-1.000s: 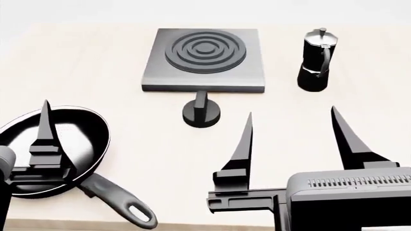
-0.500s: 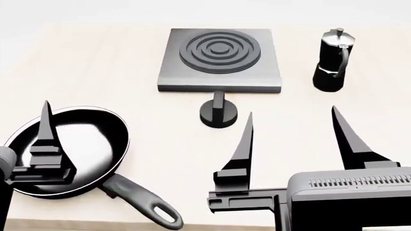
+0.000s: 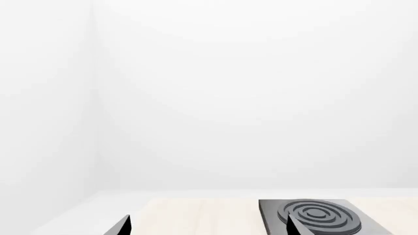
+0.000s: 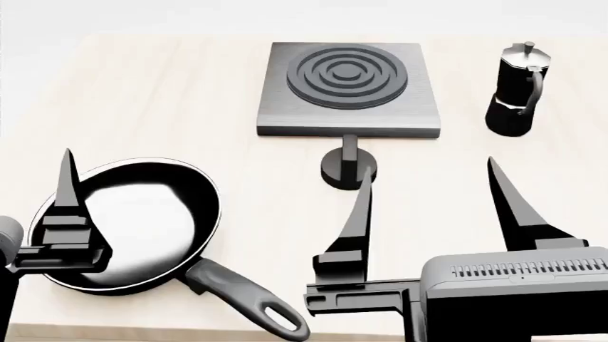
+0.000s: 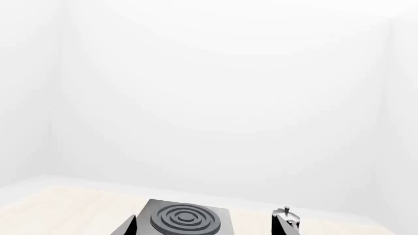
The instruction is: Turn on the stove.
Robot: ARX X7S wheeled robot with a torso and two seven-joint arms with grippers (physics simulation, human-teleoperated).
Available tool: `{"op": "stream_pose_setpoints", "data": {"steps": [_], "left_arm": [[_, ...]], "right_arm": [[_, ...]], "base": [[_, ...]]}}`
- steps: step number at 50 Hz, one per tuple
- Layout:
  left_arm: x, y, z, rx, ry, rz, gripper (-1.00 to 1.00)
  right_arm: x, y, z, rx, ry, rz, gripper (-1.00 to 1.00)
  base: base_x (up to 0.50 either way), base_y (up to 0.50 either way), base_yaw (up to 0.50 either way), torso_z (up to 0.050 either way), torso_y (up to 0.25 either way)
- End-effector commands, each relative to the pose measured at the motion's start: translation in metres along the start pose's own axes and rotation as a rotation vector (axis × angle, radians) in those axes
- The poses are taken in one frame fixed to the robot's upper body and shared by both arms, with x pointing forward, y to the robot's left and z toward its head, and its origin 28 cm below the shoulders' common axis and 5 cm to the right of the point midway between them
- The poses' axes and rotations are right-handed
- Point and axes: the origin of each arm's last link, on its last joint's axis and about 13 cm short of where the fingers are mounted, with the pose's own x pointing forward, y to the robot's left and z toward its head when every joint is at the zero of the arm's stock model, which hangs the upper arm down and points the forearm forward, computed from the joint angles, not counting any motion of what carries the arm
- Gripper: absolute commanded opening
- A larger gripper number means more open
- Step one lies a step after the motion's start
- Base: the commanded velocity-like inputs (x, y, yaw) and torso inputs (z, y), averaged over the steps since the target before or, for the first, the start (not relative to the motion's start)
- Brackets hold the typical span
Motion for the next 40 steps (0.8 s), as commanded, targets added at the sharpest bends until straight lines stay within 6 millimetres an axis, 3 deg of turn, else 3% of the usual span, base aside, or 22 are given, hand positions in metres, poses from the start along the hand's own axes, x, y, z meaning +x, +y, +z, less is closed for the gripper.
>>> {"op": "stream_pose_setpoints", "data": {"steps": [1, 21, 40], "left_arm": [[0.0005, 0.0004, 0.0002, -0.001, 0.0, 0.003, 1.0], [0.0, 0.0, -0.0007, 0.007, 0.001, 0.002, 1.0], [0.0008, 0.0003, -0.0019, 0.009, 0.004, 0.004, 1.0]], "right_arm": [[0.0001, 0.0008, 0.0003, -0.006, 0.001, 0.003, 1.0], [0.0004, 0.0015, -0.0013, 0.003, 0.001, 0.006, 1.0], [0.0015, 0.0016, -0.0024, 0.015, 0.01, 0.017, 1.0]], "base": [[0.0, 0.12, 0.0, 0.0, 0.0], [0.0, 0.12, 0.0, 0.0, 0.0], [0.05, 0.0, 0.0, 0.0, 0.0]]}}
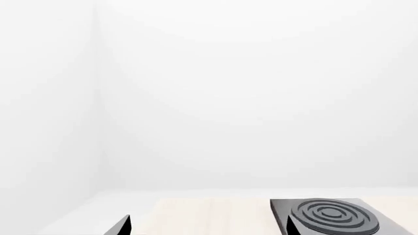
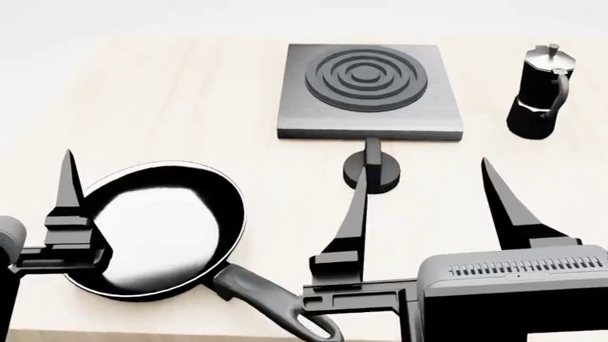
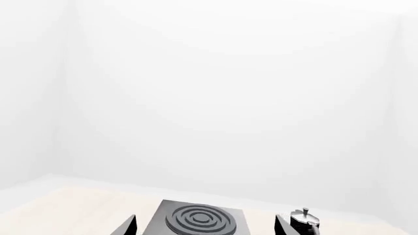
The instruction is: Turn on the stove.
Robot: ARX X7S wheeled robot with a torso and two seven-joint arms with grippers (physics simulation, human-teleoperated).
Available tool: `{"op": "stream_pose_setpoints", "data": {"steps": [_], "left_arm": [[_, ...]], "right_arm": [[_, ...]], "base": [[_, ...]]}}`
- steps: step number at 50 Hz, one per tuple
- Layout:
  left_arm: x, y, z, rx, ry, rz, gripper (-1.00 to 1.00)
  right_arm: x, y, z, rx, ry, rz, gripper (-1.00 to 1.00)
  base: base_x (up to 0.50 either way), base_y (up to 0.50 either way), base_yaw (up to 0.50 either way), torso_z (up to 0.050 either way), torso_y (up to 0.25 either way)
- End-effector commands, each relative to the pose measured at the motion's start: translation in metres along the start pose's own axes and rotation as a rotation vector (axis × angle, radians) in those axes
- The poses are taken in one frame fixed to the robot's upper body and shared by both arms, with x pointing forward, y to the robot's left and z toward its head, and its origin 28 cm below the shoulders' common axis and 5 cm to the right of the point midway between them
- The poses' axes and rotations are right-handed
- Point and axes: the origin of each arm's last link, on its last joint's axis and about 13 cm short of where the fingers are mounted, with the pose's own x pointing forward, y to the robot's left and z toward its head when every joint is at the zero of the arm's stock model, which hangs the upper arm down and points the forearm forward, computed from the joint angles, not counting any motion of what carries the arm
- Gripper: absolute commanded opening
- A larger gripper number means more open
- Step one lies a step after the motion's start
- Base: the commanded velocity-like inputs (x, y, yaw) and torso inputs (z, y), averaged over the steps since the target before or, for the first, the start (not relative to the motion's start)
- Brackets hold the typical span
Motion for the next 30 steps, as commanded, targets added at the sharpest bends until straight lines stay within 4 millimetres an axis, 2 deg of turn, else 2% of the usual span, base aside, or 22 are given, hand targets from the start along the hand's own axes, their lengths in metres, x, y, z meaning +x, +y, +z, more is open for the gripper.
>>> {"op": "stream_pose_setpoints", "data": {"steps": [1, 30], "left_arm": [[0.0004, 0.0003, -0.0001, 0.0, 0.002, 0.002, 1.0], [0.0004, -0.0003, -0.0015, 0.002, 0.004, 0.001, 1.0]], "right_arm": [[0.0008, 0.0004, -0.0011, 0.004, 0.006, 0.005, 1.0], [0.0003, 0.0002, -0.0013, 0.002, 0.012, -0.001, 1.0]], "base": [[0.24, 0.0, 0.0, 0.0, 0.0], [0.24, 0.0, 0.0, 0.0, 0.0]]}}
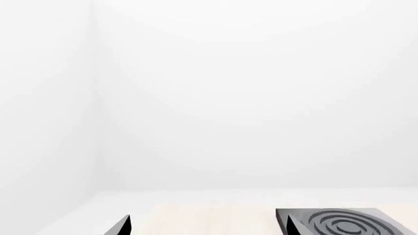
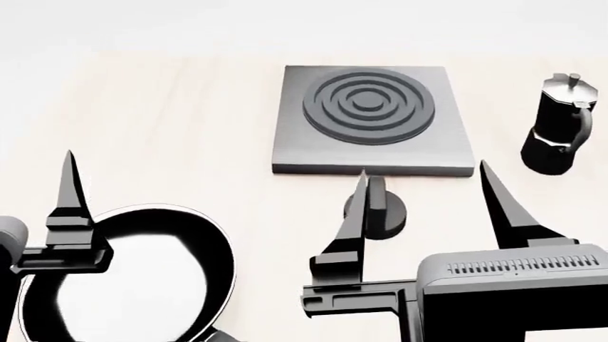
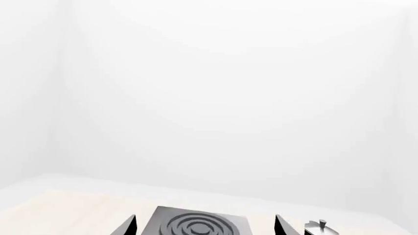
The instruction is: Turn on the stove.
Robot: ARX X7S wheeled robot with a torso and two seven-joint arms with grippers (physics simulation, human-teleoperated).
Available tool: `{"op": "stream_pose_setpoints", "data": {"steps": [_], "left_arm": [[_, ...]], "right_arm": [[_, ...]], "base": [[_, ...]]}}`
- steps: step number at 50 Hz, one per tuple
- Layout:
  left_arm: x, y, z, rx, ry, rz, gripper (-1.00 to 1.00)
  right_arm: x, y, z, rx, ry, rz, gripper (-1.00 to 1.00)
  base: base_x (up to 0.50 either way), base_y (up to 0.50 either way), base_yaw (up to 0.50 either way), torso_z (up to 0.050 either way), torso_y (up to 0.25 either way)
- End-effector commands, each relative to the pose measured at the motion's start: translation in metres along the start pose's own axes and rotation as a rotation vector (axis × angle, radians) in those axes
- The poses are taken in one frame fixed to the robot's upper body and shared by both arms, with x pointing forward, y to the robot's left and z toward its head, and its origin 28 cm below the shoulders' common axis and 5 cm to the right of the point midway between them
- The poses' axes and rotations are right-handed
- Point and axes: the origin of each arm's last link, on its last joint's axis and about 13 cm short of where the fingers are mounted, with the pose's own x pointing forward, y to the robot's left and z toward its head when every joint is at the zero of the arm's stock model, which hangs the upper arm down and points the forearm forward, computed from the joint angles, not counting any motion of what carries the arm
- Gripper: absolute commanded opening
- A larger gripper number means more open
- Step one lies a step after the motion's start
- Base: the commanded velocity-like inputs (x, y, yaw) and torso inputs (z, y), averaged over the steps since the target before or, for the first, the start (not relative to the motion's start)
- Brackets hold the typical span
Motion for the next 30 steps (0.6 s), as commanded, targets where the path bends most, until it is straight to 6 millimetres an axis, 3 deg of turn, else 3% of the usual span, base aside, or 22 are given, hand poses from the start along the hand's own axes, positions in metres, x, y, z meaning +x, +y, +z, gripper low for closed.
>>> {"op": "stream_pose_setpoints", "data": {"steps": [1, 30], "left_arm": [[0.0003, -0.0001, -0.0007, -0.001, 0.001, 0.0, 1.0], [-0.0002, 0.0001, 0.0004, 0.001, 0.0, 0.001, 1.0]], "right_arm": [[0.0001, -0.0001, -0.0001, 0.001, 0.0, -0.002, 1.0], [-0.0005, -0.0007, 0.0009, -0.002, -0.004, -0.003, 1.0]], "base": [[0.24, 0.0, 0.0, 0.0, 0.0], [0.24, 0.0, 0.0, 0.0, 0.0]]}}
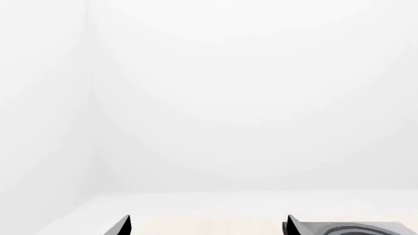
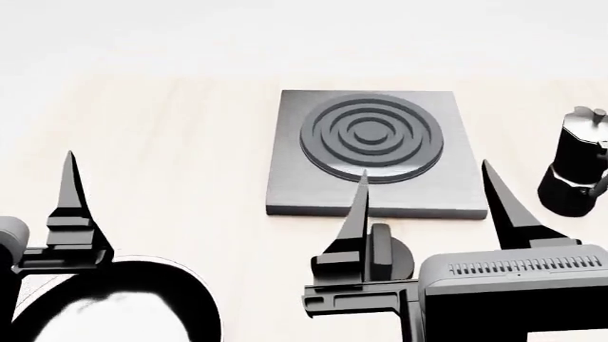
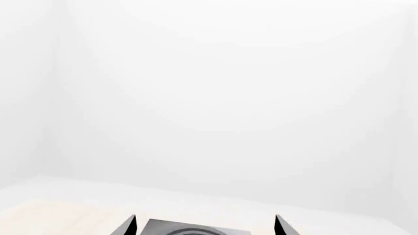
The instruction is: Turn on the stove.
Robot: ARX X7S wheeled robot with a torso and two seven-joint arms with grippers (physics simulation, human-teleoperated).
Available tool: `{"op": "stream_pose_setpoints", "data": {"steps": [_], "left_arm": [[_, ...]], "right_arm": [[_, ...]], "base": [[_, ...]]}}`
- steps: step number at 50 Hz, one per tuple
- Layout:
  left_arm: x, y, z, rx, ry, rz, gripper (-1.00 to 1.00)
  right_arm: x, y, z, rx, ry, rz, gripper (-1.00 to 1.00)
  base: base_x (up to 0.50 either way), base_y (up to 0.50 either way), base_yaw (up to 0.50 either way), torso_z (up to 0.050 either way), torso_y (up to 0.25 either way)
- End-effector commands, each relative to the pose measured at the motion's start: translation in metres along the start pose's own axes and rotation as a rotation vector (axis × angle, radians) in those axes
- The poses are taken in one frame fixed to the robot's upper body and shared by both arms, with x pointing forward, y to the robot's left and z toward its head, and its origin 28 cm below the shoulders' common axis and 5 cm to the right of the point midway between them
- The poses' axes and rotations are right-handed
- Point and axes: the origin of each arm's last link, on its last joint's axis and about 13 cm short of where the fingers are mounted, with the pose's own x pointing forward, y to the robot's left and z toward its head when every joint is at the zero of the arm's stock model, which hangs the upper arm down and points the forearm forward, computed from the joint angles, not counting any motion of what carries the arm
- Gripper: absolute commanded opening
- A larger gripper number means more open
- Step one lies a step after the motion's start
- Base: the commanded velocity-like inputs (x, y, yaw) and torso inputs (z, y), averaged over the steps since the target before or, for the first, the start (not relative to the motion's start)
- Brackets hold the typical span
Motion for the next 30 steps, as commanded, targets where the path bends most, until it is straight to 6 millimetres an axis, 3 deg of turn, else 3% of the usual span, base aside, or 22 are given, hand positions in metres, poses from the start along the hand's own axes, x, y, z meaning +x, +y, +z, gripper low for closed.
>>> {"op": "stream_pose_setpoints", "data": {"steps": [1, 13, 30], "left_arm": [[0.0, 0.0, 0.0, -0.001, 0.0, 0.001, 1.0], [0.0, 0.0, 0.0, 0.0, -0.001, 0.0, 1.0], [0.0, 0.001, 0.0, 0.001, 0.001, 0.004, 1.0]], "right_arm": [[0.0, 0.0, 0.0, 0.0, -0.002, -0.001, 1.0], [0.0, 0.0, -0.001, 0.003, -0.002, 0.0, 1.0], [0.007, 0.002, -0.014, 0.057, 0.091, 0.004, 1.0]], "base": [[0.24, 0.0, 0.0, 0.0, 0.0], [0.23, 0.0, 0.0, 0.0, 0.001], [0.0, 0.0, 0.0, 0.0, 0.0]]}}
